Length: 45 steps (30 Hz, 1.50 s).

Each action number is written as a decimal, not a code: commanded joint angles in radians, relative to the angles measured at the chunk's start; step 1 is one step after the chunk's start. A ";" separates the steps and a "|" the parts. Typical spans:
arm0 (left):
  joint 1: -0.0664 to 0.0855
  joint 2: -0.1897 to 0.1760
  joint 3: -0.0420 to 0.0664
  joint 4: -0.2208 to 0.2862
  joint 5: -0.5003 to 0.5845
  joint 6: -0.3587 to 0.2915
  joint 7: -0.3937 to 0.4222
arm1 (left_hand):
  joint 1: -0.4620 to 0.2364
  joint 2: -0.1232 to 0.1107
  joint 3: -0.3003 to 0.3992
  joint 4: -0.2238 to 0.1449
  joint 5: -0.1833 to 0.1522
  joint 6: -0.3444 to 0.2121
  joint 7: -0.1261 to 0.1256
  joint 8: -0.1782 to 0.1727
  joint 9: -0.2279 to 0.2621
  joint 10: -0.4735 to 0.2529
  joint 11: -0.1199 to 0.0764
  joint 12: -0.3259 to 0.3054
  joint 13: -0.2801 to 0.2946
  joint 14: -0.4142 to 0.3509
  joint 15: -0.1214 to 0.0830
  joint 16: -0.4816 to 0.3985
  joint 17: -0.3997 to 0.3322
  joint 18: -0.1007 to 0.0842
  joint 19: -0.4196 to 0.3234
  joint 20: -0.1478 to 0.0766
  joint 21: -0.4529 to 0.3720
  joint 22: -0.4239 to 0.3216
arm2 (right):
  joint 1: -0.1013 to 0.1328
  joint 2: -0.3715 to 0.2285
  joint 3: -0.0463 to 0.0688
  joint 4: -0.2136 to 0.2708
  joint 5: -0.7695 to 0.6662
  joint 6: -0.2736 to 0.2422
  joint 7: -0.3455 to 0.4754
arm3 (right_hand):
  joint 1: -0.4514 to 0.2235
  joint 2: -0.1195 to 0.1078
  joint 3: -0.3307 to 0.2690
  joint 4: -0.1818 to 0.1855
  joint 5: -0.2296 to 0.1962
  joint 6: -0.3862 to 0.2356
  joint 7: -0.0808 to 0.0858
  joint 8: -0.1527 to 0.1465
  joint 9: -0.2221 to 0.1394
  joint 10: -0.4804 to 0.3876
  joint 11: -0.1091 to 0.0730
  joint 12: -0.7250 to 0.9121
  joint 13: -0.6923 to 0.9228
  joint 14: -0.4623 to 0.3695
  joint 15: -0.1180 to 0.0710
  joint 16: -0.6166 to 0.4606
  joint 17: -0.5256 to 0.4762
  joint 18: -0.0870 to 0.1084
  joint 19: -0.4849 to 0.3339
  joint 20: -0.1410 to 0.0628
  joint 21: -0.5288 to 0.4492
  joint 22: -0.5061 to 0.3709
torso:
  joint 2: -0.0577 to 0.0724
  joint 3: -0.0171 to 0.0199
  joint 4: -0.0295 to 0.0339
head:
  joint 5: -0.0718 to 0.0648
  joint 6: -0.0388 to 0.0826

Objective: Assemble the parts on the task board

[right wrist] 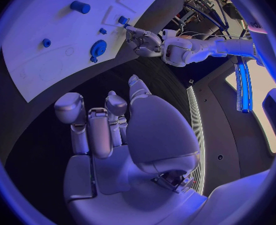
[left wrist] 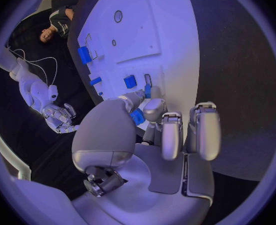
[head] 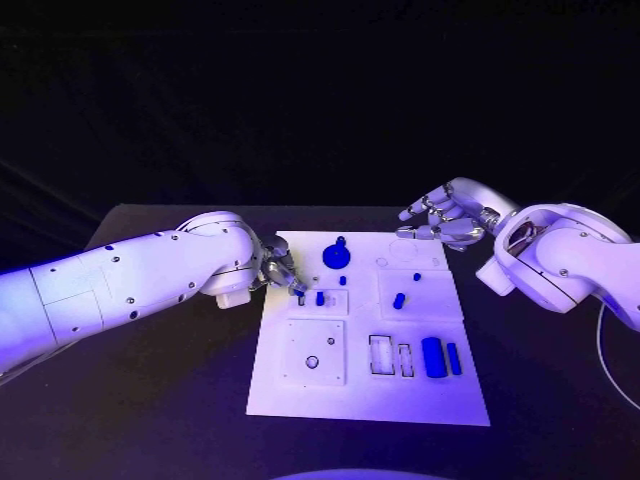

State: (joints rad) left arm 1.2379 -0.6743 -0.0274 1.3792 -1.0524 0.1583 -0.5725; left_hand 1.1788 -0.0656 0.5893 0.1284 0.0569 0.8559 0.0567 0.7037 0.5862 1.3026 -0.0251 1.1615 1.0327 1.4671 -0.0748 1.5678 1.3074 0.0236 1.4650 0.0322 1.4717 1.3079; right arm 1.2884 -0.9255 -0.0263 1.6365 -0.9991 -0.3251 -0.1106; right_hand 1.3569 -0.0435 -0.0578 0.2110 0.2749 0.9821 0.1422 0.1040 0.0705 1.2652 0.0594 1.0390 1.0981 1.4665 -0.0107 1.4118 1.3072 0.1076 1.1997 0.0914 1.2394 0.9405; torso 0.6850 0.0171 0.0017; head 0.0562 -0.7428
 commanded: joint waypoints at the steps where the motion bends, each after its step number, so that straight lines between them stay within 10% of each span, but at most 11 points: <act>1: -0.004 -0.002 -0.002 0.005 -0.012 0.066 -0.004 | 0.002 0.005 0.125 -0.116 0.006 0.006 -0.009 0.005 0.001 0.009 -0.001 0.008 0.004 0.104 -0.009 0.003 0.263 0.005 0.058 -0.006 0.005 0.173 | -0.001 0.001 0.000 0.000 -0.002 0.013 0.007 | 0.000 0.011 -0.004 0.002 0.005 -0.005 0.001 0.004 0.000 -0.001 -0.003 0.000 0.001 0.046 -0.006 -0.004 0.002 0.020 -0.006 0.002 -0.004 0.001 | 0.000 0.0003 -0.0008 | -0.002 -0.001; 31: -0.006 0.011 -0.002 -0.001 -0.025 0.116 -0.029 | -0.018 -0.010 0.150 -0.128 0.041 0.016 -0.011 0.009 0.004 0.021 -0.003 0.018 0.016 0.104 -0.011 0.003 0.263 0.004 0.060 -0.008 0.008 0.178 | -0.004 0.002 0.000 -0.002 -0.002 0.015 0.007 | 0.001 0.012 -0.006 0.004 0.007 -0.004 0.001 0.005 0.001 0.000 -0.003 0.001 0.002 0.046 -0.006 -0.005 0.001 0.020 -0.006 0.002 -0.006 -0.001 | 0.000 0.0005 -0.0002 | -0.003 -0.005; 45: -0.006 0.011 -0.002 -0.002 -0.025 0.103 -0.024 | -0.044 -0.027 0.166 -0.142 0.118 0.029 -0.015 0.013 0.006 0.035 -0.007 0.025 0.028 0.104 -0.014 0.003 0.263 0.002 0.063 -0.011 0.013 0.185 | -0.005 0.002 0.000 -0.001 -0.002 0.015 0.008 | 0.001 0.012 -0.006 0.004 0.007 -0.004 0.001 0.005 0.001 0.000 -0.003 0.001 0.002 0.046 -0.006 -0.005 0.001 0.020 -0.006 0.002 -0.006 -0.001 | 0.000 0.0003 0.0001 | -0.005 -0.004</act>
State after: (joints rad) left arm 1.2367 -0.6650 -0.0258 1.3786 -1.0704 0.2437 -0.5879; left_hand 1.1439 -0.0927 0.6124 0.1272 0.1725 0.8667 0.0531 0.7122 0.5918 1.3312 -0.0323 1.1848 1.0594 1.4673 -0.0821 1.5678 1.3079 0.0236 1.4685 0.0286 1.4801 1.3075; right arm 1.2844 -0.9243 -0.0268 1.6344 -0.9975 -0.3217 -0.1102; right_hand 1.3569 -0.0435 -0.0606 0.2138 0.2749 0.9821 0.1422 0.1040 0.0704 1.2653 0.0595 1.0390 1.0990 1.4665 -0.0107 1.4119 1.3076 0.1076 1.1998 0.0914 1.2394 0.9406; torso 0.6848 0.0174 0.0015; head 0.0519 -0.7471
